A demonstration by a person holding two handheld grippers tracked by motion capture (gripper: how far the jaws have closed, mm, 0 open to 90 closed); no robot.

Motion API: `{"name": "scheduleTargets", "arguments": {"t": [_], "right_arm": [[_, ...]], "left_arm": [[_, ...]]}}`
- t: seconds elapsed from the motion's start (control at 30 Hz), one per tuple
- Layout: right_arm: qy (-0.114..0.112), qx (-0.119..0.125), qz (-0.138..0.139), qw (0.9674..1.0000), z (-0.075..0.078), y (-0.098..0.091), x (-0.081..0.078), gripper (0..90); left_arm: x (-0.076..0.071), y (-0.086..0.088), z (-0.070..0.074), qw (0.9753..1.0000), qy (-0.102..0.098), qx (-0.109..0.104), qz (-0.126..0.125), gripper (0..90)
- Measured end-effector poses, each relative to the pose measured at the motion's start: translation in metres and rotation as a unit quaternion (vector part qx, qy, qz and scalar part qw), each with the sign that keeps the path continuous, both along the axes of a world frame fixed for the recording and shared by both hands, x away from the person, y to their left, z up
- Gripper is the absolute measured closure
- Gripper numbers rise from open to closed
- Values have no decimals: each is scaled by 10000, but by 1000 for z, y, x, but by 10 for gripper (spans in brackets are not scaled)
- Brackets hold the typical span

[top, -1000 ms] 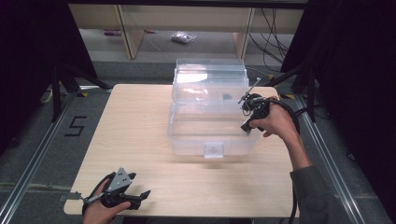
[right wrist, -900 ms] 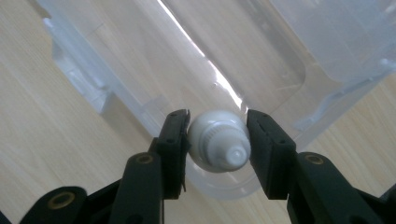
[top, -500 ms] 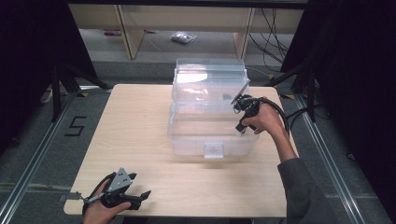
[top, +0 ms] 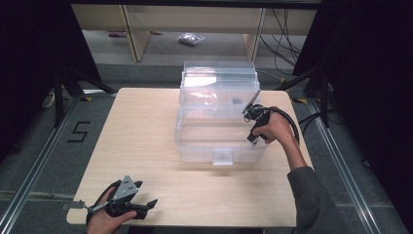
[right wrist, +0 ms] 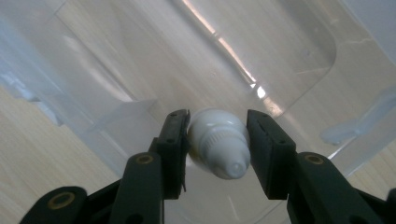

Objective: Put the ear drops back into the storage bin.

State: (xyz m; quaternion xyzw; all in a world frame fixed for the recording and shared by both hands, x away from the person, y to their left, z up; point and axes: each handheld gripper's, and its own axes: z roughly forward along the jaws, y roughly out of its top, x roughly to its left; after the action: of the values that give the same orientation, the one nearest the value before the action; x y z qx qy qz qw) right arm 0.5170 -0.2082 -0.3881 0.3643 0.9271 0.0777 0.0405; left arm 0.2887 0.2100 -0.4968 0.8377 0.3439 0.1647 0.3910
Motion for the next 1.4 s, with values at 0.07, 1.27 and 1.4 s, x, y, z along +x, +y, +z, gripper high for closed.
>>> {"name": "scheduleTargets", "arguments": {"t": [0.07, 1.27, 1.4], "right_arm": [[46, 0, -110, 9999, -4, 1, 1, 602], [483, -498, -286, 9972, -37, 0, 13, 601], [521, -397, -384, 9971, -35, 1, 12, 577]], "left_arm": [[0, 0, 0, 10000, 0, 1, -1, 177], [0, -1, -1, 10000, -22, -41, -29, 177], [1, 0, -1, 10000, -32, 57, -50, 177]]}}
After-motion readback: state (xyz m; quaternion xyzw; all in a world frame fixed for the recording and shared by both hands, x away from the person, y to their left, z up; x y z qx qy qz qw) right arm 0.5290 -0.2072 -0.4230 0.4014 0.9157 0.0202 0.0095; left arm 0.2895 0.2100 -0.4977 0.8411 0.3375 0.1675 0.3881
